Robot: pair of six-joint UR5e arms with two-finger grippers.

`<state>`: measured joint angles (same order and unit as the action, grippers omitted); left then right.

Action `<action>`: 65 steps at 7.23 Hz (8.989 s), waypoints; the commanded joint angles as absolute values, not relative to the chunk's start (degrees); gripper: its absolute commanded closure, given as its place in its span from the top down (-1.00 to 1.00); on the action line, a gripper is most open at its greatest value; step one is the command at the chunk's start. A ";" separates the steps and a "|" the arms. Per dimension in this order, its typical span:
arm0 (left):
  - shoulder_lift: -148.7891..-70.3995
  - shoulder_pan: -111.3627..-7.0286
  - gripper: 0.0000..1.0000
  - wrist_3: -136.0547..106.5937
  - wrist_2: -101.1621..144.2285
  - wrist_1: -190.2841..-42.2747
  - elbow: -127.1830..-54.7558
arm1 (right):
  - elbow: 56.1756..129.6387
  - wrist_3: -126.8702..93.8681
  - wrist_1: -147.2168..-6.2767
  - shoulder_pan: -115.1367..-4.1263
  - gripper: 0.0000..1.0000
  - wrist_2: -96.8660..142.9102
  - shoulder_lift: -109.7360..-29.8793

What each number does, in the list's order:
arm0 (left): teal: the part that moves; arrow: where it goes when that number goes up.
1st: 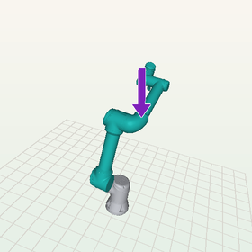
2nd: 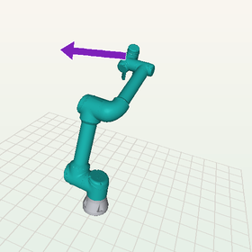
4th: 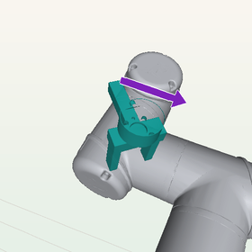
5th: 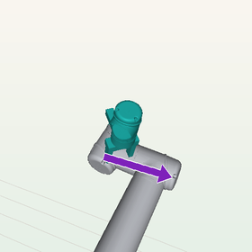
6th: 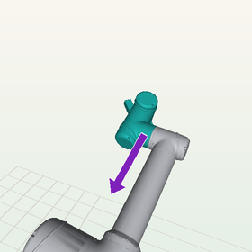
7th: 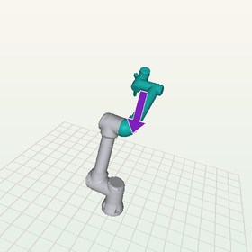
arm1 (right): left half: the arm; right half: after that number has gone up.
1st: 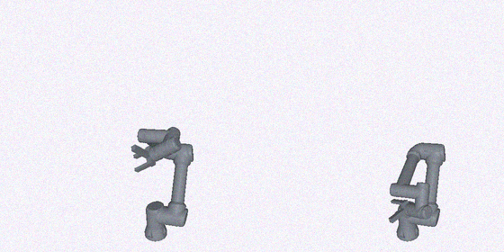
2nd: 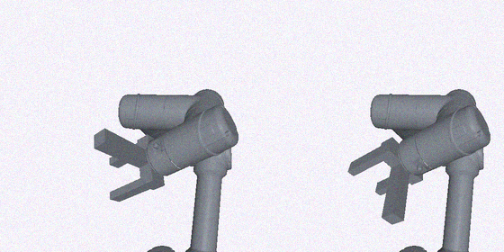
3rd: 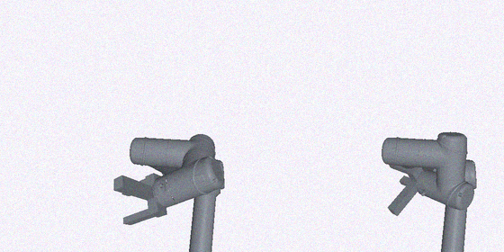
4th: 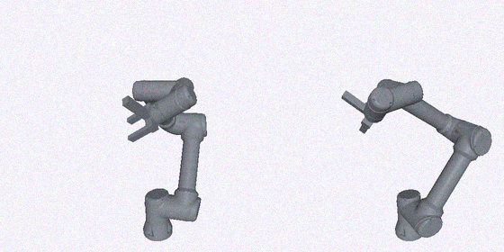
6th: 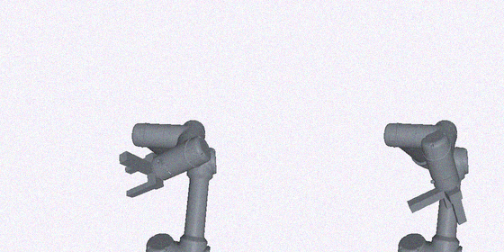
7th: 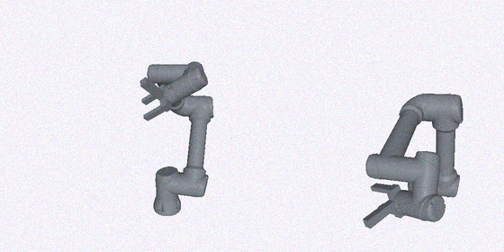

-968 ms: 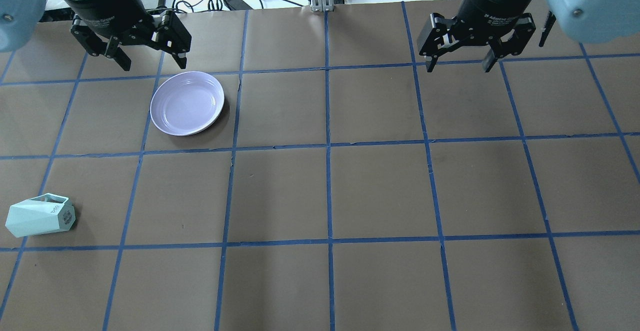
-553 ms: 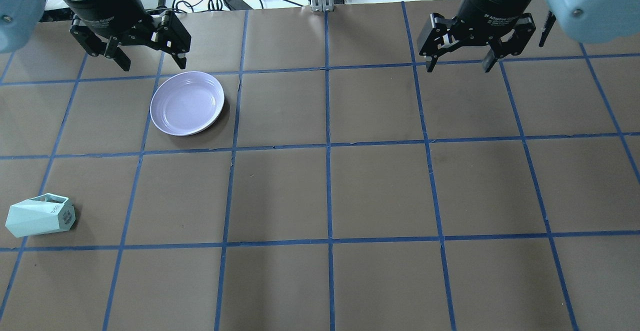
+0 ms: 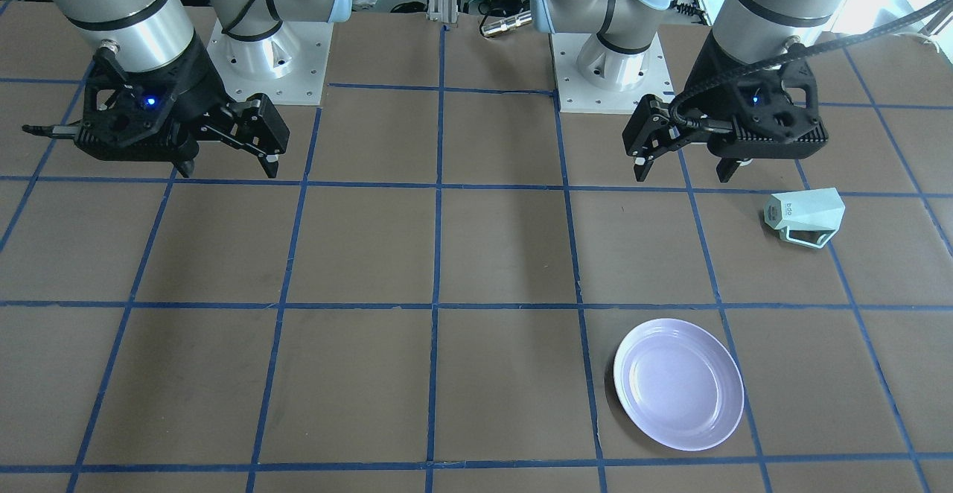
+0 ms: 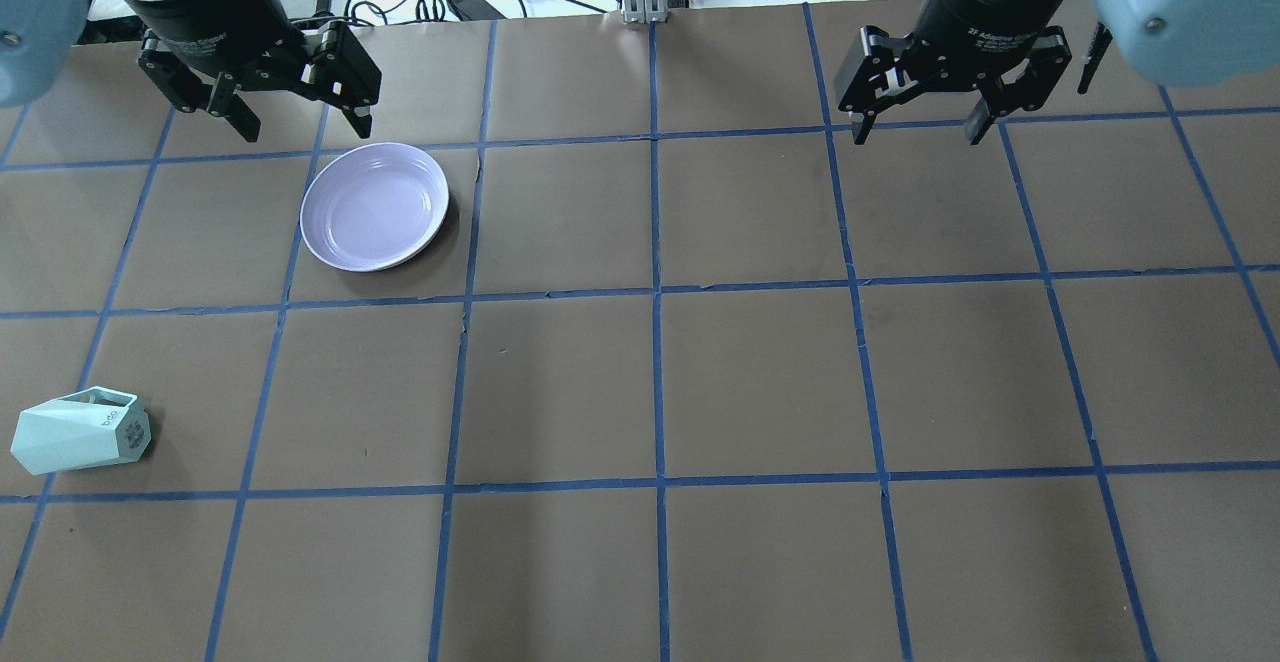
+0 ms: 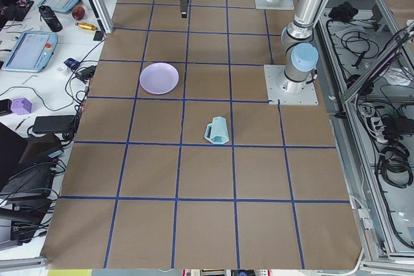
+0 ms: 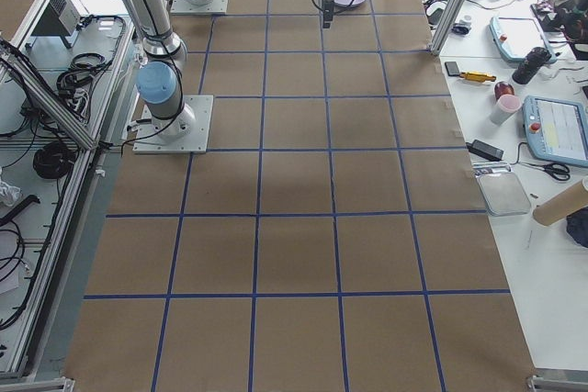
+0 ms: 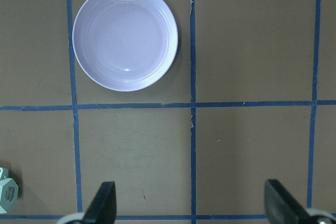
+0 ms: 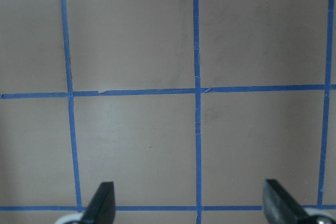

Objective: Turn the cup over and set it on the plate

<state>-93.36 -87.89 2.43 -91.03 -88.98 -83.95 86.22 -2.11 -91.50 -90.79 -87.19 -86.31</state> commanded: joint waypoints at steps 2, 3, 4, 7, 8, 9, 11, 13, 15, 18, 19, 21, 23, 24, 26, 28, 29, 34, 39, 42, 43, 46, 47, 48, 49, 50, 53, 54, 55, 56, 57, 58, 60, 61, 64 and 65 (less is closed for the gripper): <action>-93.08 -87.80 1.00 2.81 -90.97 -88.95 -84.02 | 86.22 -2.11 -91.49 -90.79 1.00 -87.19 -86.31; -93.16 -87.80 1.00 2.81 -90.97 -88.95 -84.02 | 86.22 -2.11 -91.49 -90.79 1.00 -87.19 -86.31; -93.08 -87.80 1.00 2.81 -90.97 -88.95 -84.02 | 86.22 -2.11 -91.49 -90.79 1.00 -87.19 -86.31; -92.55 -84.31 1.00 7.61 -91.05 -90.08 -84.20 | 86.22 -2.11 -91.49 -90.79 1.00 -87.19 -86.31; -92.37 -81.42 1.00 11.74 -91.05 -91.22 -84.20 | 86.22 -2.11 -91.49 -90.79 1.00 -87.19 -86.31; -92.20 -78.43 1.00 15.78 -90.97 -92.19 -84.20 | 86.22 -2.11 -91.49 -90.79 1.00 -87.19 -86.31; -92.29 -72.36 1.00 23.68 -90.79 -94.04 -84.29 | 86.22 -2.11 -91.49 -90.79 1.00 -87.19 -86.31; -92.63 -64.81 1.00 35.37 -90.70 -94.74 -84.55 | 86.22 -2.11 -91.49 -90.79 1.00 -87.19 -86.31; -92.99 -59.35 1.00 42.25 -90.79 -95.27 -84.46 | 86.22 -2.11 -91.49 -90.79 1.00 -87.27 -86.31; -95.36 -49.07 1.00 53.24 -90.44 -95.19 -86.12 | 86.22 -2.11 -91.49 -90.79 1.00 -87.27 -86.31; -95.97 -46.43 1.00 55.35 -90.00 -94.66 -87.52 | 86.22 -2.11 -91.49 -90.79 1.00 -87.19 -86.31; -98.16 -40.98 1.00 57.99 -89.74 -94.57 -88.59 | 86.22 -2.11 -91.49 -90.79 1.00 -87.19 -86.31; -102.02 -35.71 1.00 59.23 -87.47 -94.57 -88.94 | 86.22 -2.11 -91.49 -90.79 1.00 -87.19 -86.31; -104.39 -32.81 1.00 59.33 -85.19 -94.92 -89.03 | 86.22 -2.11 -91.49 -90.79 1.00 -87.27 -86.31; -109.40 -28.93 1.00 59.77 -81.15 -95.27 -88.95 | 86.22 -2.11 -91.49 -90.79 1.00 -87.19 -86.31; -113.97 -27.34 1.00 59.85 -79.64 -98.24 -88.77 | 86.22 -2.11 -91.49 -90.79 1.00 -87.19 -86.31; -116.00 -26.46 1.00 60.98 -78.76 -101.22 -88.77 | 86.22 -2.11 -91.49 -90.79 1.00 -87.19 -86.31; -123.57 -25.22 1.00 66.00 -77.00 -108.88 -87.89 | 86.22 -2.11 -91.49 -90.79 1.00 -87.19 -86.31; -124.54 -25.84 -1.00 71.45 -72.96 -110.48 -87.89 | 86.22 -2.11 -91.49 -90.79 1.00 -87.19 -86.31; -123.14 -26.28 -1.00 74.18 -72.69 -111.18 -87.80 | 86.22 -2.11 -91.49 -90.79 1.00 -87.19 -86.31; -121.92 -26.80 -1.00 74.18 -72.08 -111.79 -87.80 | 86.22 -2.11 -91.49 -90.79 1.00 -87.19 -86.31; -117.26 -29.78 -1.00 72.08 -71.72 -112.24 -87.19 | 86.22 -2.11 -91.49 -90.79 1.00 -87.19 -86.31; -115.51 -32.75 -1.00 69.03 -72.07 -112.32 -84.66 | 86.22 -2.11 -91.49 -90.79 1.00 -87.19 -86.31; -113.84 -36.18 -1.00 67.08 -72.42 -112.32 -82.12 | 86.22 -2.11 -91.49 -90.79 1.00 -87.19 -86.31; -112.08 -39.08 -1.00 65.15 -72.60 -112.41 -80.87 | 86.22 -2.20 -91.49 -90.79 1.00 -87.19 -86.31; -110.23 -42.24 -1.00 61.65 -73.03 -112.06 -80.34 | 86.22 -2.20 -91.49 -90.79 1.00 -87.19 -86.31; -106.97 -55.85 -1.00 51.02 -80.14 -104.90 -80.59 | 86.22 -2.20 -91.49 -90.79 1.00 -87.10 -86.31; -107.49 -59.38 -1.00 47.76 -80.16 -102.16 -80.68 | 86.22 -2.11 -91.49 -90.79 1.00 -87.10 -86.31; -108.36 -63.42 -1.00 43.81 -80.77 -95.17 -80.77 | 86.22 -2.11 -91.49 -90.79 1.00 -87.19 -86.31; -109.24 -67.63 -1.00 41.51 -85.30 -91.27 -81.12 | 86.22 -2.11 -91.49 -90.79 1.00 -87.19 -86.31; -110.47 -70.29 -1.00 40.70 -85.78 -87.23 -81.12 | 86.22 -2.11 -91.49 -90.79 1.00 -87.19 -86.31; -112.04 -72.05 -1.00 41.04 -85.78 -83.01 -81.38 | 86.22 -2.11 -91.49 -90.79 1.00 -87.19 -86.31; -115.30 -76.62 -1.00 41.22 -85.96 -77.90 -82.00 | 86.22 -2.11 -91.49 -90.79 1.00 -87.19 -86.31; -116.53 -78.82 -1.00 41.05 -88.31 -77.44 -81.91 | 86.31 -2.11 -91.49 -90.79 1.00 -87.19 -86.31; -119.70 -81.82 -1.00 40.96 -94.74 -72.69 -82.00 | 86.22 -2.11 -91.49 -90.79 1.00 -87.19 -86.31; -120.49 -81.83 -1.00 40.96 -95.36 -72.69 -82.00 | 86.22 -2.11 -91.49 -90.79 1.00 -87.19 -86.31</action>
